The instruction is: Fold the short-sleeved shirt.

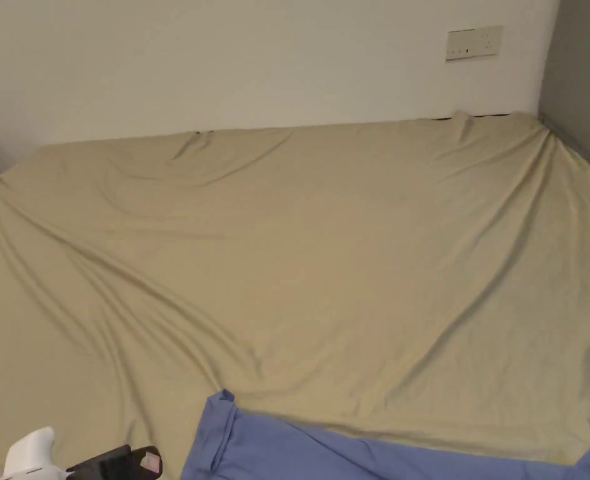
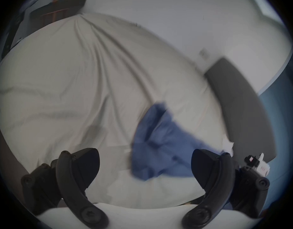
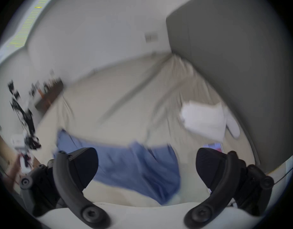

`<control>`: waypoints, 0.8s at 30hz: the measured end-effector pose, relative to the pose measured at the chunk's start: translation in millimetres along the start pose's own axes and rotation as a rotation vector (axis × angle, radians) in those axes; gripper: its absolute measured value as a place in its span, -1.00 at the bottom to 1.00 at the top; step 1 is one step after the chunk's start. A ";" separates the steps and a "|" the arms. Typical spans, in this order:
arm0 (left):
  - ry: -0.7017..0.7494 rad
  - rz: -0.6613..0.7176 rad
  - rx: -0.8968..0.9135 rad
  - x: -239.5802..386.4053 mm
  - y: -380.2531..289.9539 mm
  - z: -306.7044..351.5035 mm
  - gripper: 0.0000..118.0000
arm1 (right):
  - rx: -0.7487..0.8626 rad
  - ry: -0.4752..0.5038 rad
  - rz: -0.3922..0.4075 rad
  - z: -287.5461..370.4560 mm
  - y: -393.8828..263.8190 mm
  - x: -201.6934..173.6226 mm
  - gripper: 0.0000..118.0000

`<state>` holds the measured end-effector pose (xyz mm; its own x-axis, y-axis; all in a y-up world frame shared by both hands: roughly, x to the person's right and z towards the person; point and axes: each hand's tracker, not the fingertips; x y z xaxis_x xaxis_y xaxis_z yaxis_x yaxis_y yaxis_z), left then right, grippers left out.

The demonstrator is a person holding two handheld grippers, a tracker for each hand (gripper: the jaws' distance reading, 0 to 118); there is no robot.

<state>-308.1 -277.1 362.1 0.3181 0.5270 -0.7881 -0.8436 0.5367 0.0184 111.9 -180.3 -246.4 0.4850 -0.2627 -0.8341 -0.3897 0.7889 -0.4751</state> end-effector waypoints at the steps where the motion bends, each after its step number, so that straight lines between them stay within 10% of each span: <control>1: -0.025 0.000 0.024 36.8 -2.0 13.3 1.00 | 0.058 0.046 -0.028 9.6 11.8 -7.1 1.00; 3: -0.100 0.014 -0.078 42.6 14.5 14.7 0.85 | 0.056 0.057 -0.099 3.5 26.4 -8.5 0.79; 5: -0.160 -0.038 -0.035 50.1 16.3 9.9 -0.95 | 0.077 0.107 -0.136 5.7 30.2 -15.4 -0.96; 6: -0.098 -0.067 -0.061 53.1 21.1 -0.9 -1.00 | 0.094 0.117 -0.160 -2.4 26.1 -10.6 -0.96; 8: 0.023 -0.189 -0.092 47.3 33.5 -20.2 -1.00 | 0.069 0.072 -0.192 -8.0 23.5 -14.2 -0.96; 10: -0.114 -0.110 -0.217 32.7 33.0 -45.0 -1.00 | 0.027 0.113 -0.181 -16.3 18.3 -15.9 -0.96; 11: -0.354 0.191 -0.388 35.3 24.9 -59.3 -1.00 | 0.015 0.106 -0.193 -20.1 14.7 -17.8 -0.96; 18: -0.480 0.183 -0.457 -8.7 44.0 -124.3 -0.99 | -0.085 0.111 -0.215 -48.3 0.2 -24.6 -0.96; 20: -0.452 0.215 -0.508 -22.8 42.2 -140.4 0.80 | -0.100 0.116 -0.225 -56.9 -5.9 -24.6 -0.95; 24: -0.486 0.366 -0.538 -49.0 25.1 -155.2 1.00 | -0.157 0.105 -0.213 -67.1 -19.1 -31.7 -0.95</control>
<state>-412.0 -391.7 305.6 0.0296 0.9016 -0.4316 -0.9838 -0.0502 -0.1723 51.5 -224.3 -229.6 0.4882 -0.4759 -0.7316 -0.4084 0.6162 -0.6734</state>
